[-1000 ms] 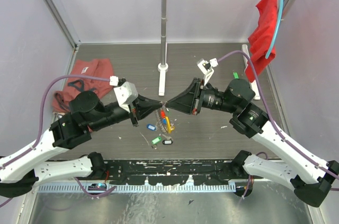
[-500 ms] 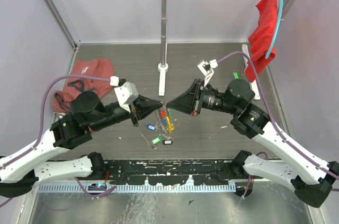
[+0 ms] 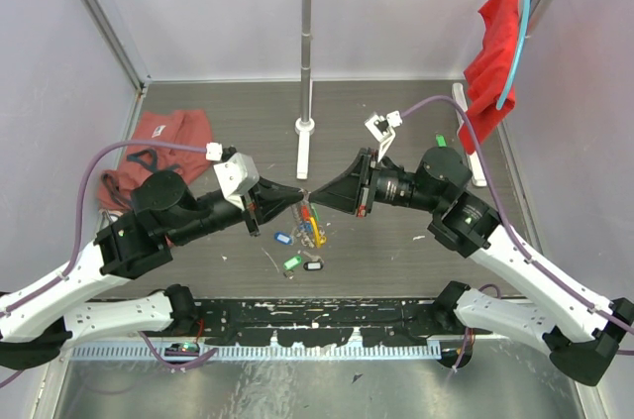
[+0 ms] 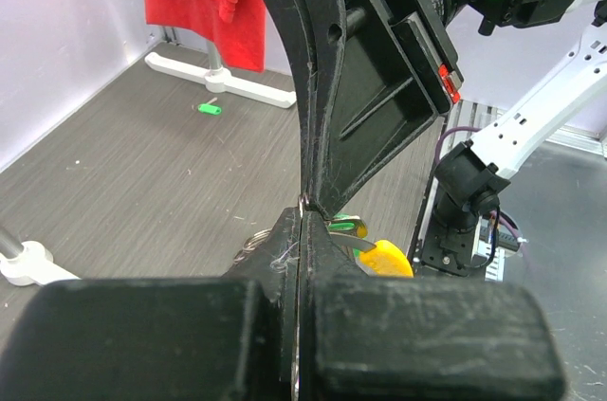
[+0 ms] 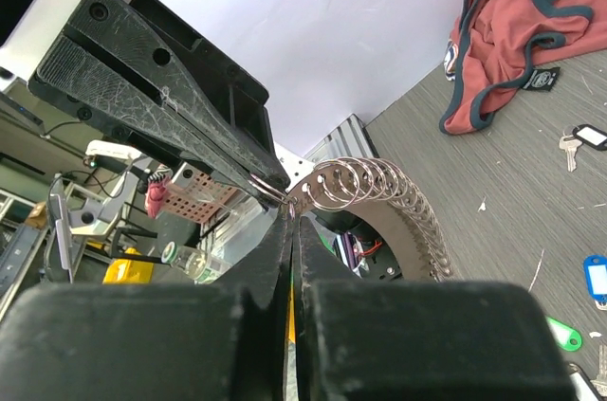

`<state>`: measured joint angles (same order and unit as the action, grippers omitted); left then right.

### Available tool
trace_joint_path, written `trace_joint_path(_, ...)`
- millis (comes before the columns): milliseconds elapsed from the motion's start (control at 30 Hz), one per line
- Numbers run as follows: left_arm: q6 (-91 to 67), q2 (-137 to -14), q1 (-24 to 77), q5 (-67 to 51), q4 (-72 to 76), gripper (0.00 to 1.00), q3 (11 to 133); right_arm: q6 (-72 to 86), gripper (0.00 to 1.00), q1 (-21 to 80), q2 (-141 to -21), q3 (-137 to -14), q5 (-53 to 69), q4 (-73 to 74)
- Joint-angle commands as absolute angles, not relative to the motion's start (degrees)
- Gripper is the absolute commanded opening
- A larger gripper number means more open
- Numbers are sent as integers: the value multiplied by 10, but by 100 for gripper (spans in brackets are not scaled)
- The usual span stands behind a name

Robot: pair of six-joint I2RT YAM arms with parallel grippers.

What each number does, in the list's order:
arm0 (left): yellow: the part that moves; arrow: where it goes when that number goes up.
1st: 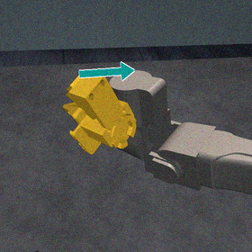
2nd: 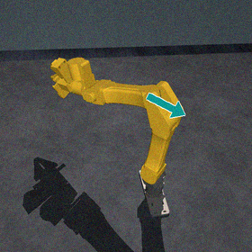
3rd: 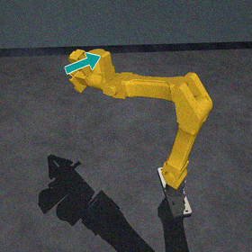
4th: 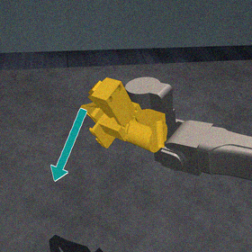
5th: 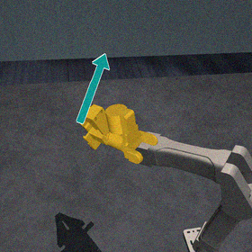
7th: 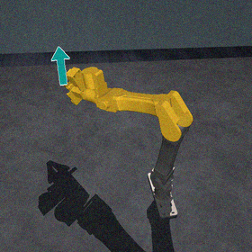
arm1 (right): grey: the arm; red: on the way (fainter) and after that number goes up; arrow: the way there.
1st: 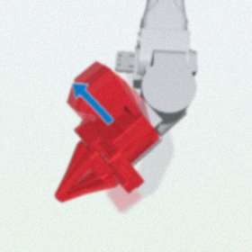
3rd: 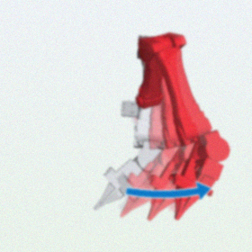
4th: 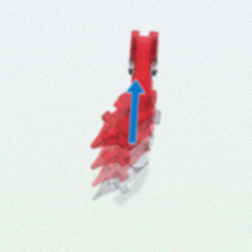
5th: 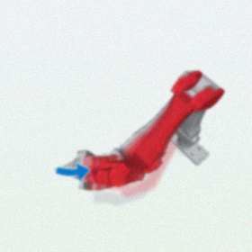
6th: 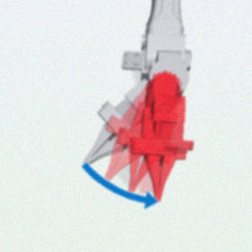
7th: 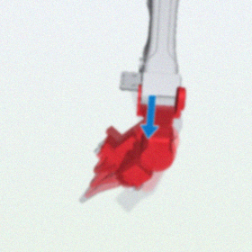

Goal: Put the keys on the keyring

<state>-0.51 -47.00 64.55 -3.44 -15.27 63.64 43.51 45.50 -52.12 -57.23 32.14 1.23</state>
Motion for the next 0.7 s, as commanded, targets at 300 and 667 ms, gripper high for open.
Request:
trace_joint_path(300,-5,-460,647,-38,-102,0,632,398,24,461,-527,-612,316,30)
trace_joint_path(667,-16,-455,647,-63,-99,0,631,218,40,461,-478,-667,311,70)
